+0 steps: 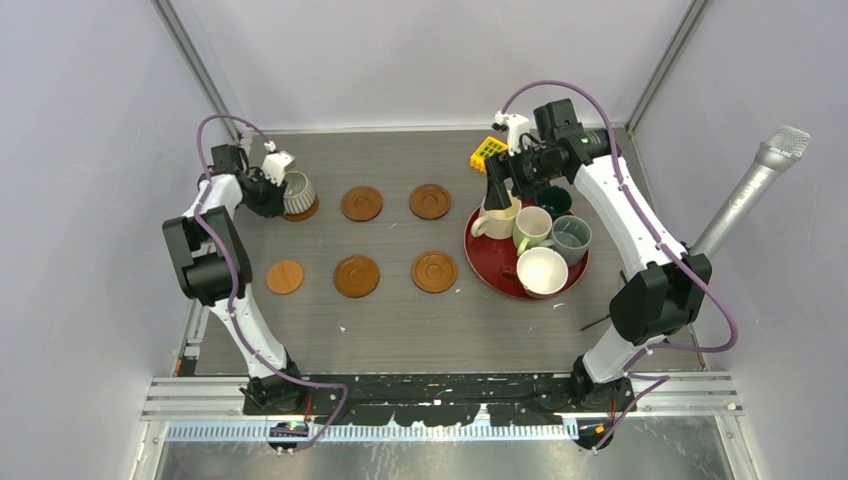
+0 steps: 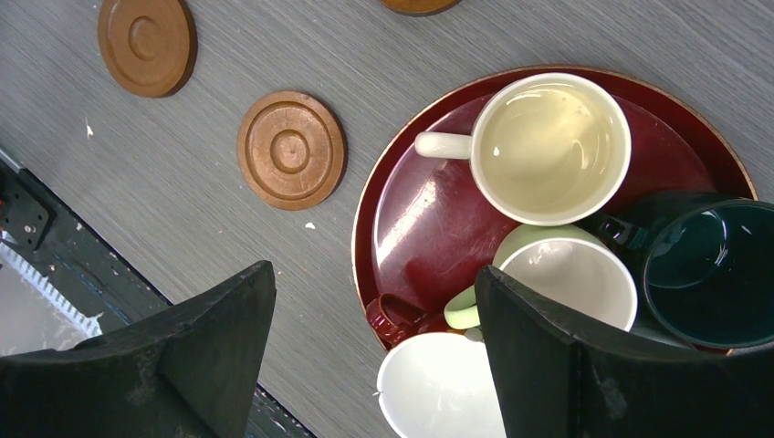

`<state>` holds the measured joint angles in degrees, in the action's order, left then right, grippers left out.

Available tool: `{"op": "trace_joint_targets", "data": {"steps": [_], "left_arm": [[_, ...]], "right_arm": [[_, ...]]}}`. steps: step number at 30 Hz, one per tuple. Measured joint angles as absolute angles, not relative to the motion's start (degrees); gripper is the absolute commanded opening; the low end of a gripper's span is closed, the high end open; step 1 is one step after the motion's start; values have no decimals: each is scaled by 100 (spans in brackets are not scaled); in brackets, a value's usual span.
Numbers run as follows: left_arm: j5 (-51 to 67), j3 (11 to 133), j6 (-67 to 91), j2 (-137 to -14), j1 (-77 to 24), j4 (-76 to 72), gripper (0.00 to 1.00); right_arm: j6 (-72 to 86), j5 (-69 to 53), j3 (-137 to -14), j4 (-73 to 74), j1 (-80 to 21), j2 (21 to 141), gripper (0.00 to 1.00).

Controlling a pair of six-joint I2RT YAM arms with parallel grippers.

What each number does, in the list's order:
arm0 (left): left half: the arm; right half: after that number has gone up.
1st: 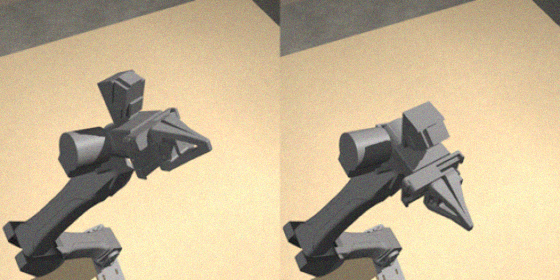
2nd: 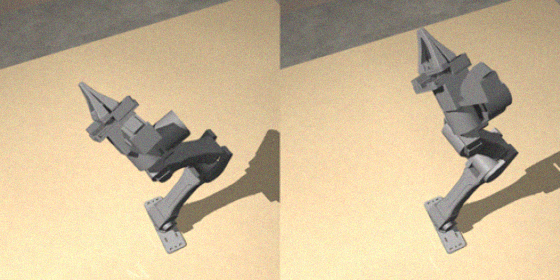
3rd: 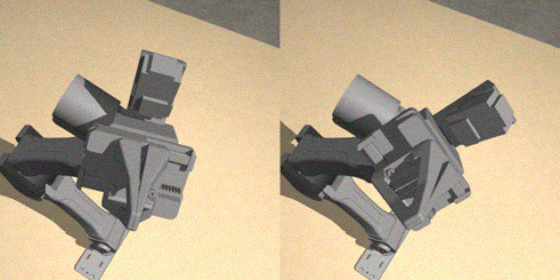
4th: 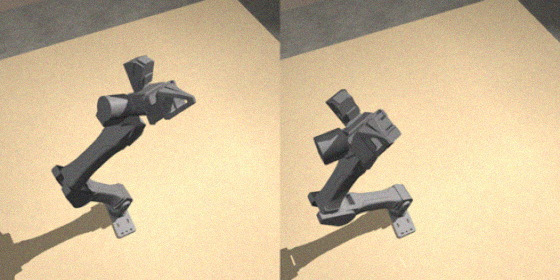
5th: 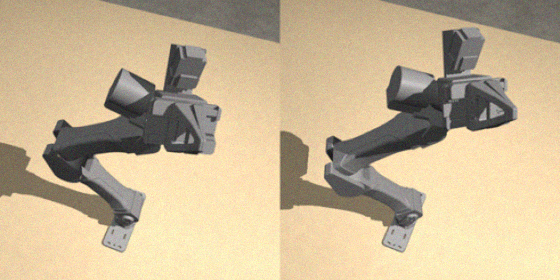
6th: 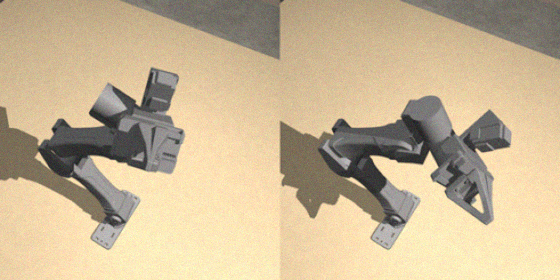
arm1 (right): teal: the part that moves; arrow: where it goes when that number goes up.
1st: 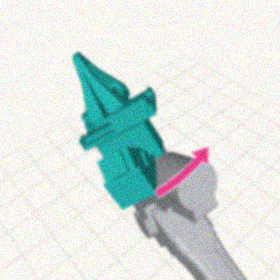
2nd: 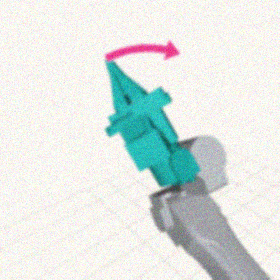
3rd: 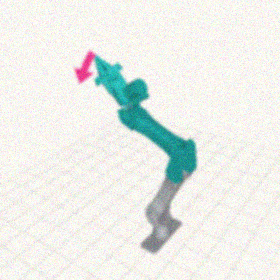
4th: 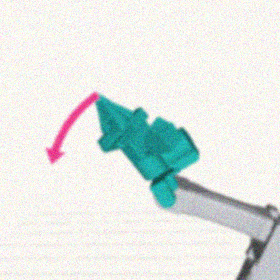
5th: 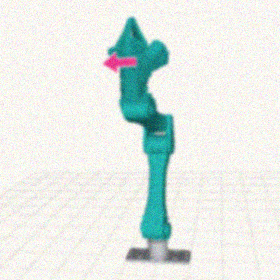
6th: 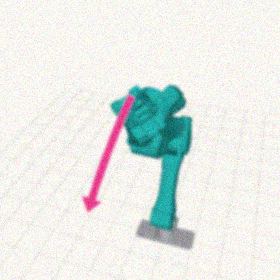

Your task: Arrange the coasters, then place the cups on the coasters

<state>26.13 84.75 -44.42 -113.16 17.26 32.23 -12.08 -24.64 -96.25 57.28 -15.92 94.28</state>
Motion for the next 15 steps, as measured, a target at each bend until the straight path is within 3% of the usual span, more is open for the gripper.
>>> {"op": "trace_joint_targets", "data": {"steps": [8,15], "left_arm": [[2615,8473,-4521,-11316,1750,3256,31],[2626,8473,-4528,-11314,1776,3304,45]], "right_arm": [[-1208,-2467,-9625,5728,-1603,9428,85],[-1208,-2464,-9625,5728,-1603,9428,85]]}}
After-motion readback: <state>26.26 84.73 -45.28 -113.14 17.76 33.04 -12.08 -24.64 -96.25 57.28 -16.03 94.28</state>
